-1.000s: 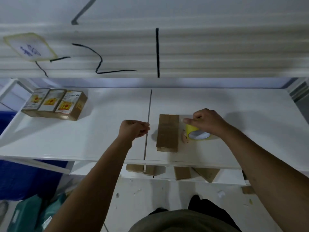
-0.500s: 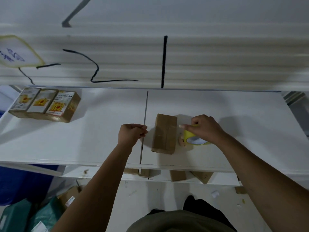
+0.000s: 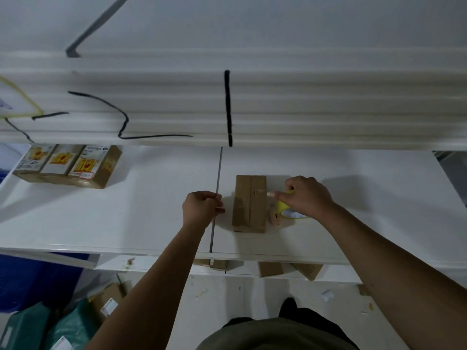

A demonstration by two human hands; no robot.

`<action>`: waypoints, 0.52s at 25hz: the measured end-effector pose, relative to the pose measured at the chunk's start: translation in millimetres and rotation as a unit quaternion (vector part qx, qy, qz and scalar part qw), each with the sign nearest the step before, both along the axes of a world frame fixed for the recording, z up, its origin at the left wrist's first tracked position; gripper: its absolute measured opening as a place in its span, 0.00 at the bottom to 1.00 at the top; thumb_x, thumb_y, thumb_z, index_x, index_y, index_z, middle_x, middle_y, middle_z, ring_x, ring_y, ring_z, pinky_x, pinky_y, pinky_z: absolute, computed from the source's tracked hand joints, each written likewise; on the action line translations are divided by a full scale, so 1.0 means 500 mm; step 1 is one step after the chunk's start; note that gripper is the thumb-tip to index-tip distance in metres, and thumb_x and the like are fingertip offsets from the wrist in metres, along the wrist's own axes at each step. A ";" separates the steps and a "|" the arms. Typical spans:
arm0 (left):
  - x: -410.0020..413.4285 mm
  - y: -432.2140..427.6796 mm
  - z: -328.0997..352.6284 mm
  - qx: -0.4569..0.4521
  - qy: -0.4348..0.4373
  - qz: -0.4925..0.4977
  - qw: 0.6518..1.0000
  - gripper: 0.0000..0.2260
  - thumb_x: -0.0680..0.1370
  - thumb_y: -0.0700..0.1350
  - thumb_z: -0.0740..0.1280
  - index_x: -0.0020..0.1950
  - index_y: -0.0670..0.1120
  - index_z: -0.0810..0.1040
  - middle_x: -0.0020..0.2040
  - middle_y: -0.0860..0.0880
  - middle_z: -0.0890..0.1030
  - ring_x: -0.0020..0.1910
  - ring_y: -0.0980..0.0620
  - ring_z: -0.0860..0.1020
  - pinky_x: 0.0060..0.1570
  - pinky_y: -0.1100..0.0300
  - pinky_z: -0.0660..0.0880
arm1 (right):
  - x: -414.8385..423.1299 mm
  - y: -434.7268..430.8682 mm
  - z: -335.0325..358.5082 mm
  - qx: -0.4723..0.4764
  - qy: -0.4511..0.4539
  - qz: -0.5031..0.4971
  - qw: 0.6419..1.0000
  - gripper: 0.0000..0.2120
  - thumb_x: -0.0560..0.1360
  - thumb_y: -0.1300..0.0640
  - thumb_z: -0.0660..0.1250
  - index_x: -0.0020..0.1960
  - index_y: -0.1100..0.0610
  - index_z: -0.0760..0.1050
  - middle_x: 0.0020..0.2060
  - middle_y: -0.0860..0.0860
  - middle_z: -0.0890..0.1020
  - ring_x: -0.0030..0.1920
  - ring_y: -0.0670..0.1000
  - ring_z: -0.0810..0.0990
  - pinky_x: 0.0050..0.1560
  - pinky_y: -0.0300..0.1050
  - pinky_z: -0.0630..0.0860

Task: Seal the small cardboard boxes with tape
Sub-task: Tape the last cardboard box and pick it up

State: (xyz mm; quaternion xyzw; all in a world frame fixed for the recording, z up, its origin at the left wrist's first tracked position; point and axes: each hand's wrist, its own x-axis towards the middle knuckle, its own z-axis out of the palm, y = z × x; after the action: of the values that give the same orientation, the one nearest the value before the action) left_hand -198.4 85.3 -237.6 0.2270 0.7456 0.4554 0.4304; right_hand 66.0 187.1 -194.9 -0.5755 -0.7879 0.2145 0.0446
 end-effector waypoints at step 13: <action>0.107 -0.005 -0.027 -0.106 0.275 -0.084 0.952 0.08 0.85 0.52 0.63 0.59 0.52 0.81 0.60 0.48 0.83 0.46 0.51 0.78 0.52 0.50 0.82 | -0.034 0.018 -0.029 0.025 -0.023 -0.010 0.999 0.23 0.75 0.31 0.67 0.38 0.51 0.73 0.38 0.48 0.79 0.42 0.56 0.79 0.40 0.46 0.69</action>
State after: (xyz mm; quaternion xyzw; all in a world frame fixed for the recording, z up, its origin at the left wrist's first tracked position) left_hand -145.0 82.8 -251.3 0.3582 0.8572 0.2555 0.2676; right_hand 49.1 195.8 -209.4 -0.5869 -0.7881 0.1806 0.0431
